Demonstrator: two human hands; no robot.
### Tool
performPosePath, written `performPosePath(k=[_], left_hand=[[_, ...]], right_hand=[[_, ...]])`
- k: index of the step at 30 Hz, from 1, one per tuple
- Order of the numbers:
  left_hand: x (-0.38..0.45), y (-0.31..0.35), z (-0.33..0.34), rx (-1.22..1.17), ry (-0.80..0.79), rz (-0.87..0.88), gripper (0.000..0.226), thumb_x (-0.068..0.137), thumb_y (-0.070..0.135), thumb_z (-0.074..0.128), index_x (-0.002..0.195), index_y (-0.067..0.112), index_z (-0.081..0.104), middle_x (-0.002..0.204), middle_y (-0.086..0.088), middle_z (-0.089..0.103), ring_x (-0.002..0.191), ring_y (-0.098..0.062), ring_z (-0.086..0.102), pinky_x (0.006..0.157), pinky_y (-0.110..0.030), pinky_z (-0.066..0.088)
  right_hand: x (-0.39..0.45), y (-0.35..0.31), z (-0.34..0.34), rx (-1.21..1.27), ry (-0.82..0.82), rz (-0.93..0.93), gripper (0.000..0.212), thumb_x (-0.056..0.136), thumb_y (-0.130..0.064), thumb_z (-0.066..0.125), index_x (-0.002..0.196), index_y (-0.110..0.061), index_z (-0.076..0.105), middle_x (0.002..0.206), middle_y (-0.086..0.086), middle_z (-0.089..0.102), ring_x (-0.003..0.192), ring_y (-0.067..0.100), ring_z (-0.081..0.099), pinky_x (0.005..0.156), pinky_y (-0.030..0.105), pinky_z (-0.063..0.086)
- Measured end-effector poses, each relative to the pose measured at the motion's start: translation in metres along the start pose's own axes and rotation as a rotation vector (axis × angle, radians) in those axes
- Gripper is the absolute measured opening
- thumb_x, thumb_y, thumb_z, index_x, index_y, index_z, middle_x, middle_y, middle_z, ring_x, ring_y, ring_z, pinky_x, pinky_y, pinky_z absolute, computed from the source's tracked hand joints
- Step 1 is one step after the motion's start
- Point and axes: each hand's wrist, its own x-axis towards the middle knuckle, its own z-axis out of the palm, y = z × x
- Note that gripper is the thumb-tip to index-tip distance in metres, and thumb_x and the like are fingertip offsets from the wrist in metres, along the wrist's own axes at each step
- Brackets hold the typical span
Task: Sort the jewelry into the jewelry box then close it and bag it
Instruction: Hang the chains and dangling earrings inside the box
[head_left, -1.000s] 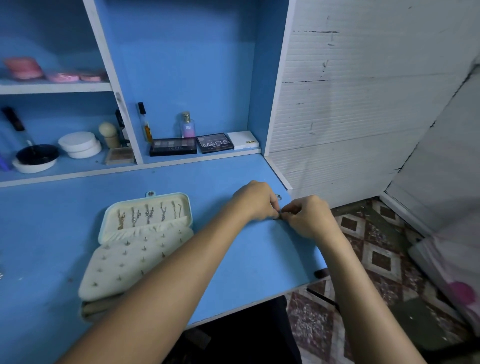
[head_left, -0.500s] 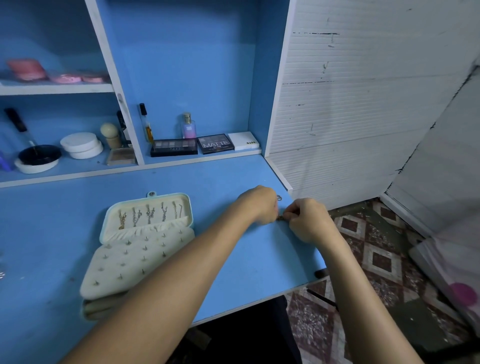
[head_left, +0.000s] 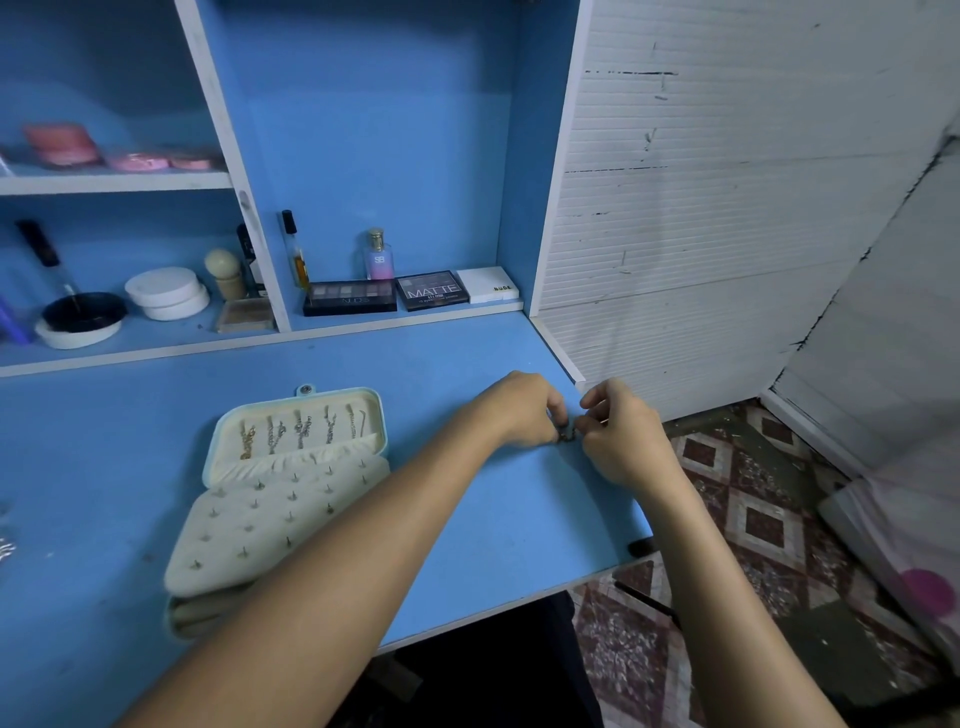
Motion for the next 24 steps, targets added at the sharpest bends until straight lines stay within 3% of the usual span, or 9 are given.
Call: performPosePath(k=[5, 10, 14, 20, 24], left_hand=[[-0.003, -0.001, -0.003, -0.042, -0.009, 0.020, 0.018, 0.088, 0.030, 0.071, 0.105, 0.032, 0.074, 0.099, 0.006, 0.060, 0.091, -0.012, 0.054, 0.076, -0.023, 0.041], [-0.005, -0.001, -0.006, -0.106, -0.028, 0.017, 0.009, 0.086, 0.032, 0.072, 0.095, 0.033, 0.074, 0.095, 0.007, 0.068, 0.089, -0.009, 0.058, 0.066, -0.021, 0.042], [-0.007, -0.002, -0.008, -0.135, -0.008, 0.029, 0.010, 0.089, 0.033, 0.071, 0.096, 0.028, 0.075, 0.100, 0.006, 0.072, 0.094, -0.010, 0.061, 0.070, -0.019, 0.045], [-0.011, -0.001, -0.014, -0.141, -0.021, 0.025, 0.022, 0.087, 0.033, 0.070, 0.110, 0.033, 0.071, 0.101, 0.009, 0.069, 0.093, -0.010, 0.059, 0.064, -0.018, 0.039], [-0.011, -0.003, -0.019, -0.132, 0.003, 0.028, 0.013, 0.089, 0.034, 0.070, 0.102, 0.033, 0.073, 0.107, 0.007, 0.068, 0.099, -0.012, 0.060, 0.072, -0.022, 0.043]], right_hand=[[-0.001, -0.001, -0.001, 0.030, 0.023, -0.027, 0.012, 0.091, -0.007, 0.062, 0.092, -0.017, 0.055, 0.084, -0.005, 0.061, 0.079, 0.014, 0.056, 0.060, 0.019, 0.041], [-0.001, -0.004, -0.003, 0.030, 0.044, -0.065, 0.015, 0.091, -0.008, 0.064, 0.085, -0.017, 0.055, 0.082, -0.008, 0.061, 0.076, 0.009, 0.056, 0.055, 0.011, 0.037], [-0.002, -0.007, -0.006, 0.018, 0.017, -0.081, 0.017, 0.092, -0.010, 0.064, 0.082, -0.020, 0.054, 0.086, -0.005, 0.063, 0.078, 0.013, 0.058, 0.054, 0.017, 0.038], [-0.005, -0.015, -0.010, 0.075, 0.008, -0.133, 0.017, 0.093, -0.008, 0.062, 0.081, -0.016, 0.055, 0.079, -0.008, 0.062, 0.060, -0.003, 0.055, 0.049, 0.008, 0.039], [-0.004, -0.020, -0.013, 0.090, 0.003, -0.165, 0.019, 0.093, -0.006, 0.062, 0.080, -0.017, 0.054, 0.076, -0.007, 0.062, 0.056, -0.002, 0.053, 0.050, 0.011, 0.040]])
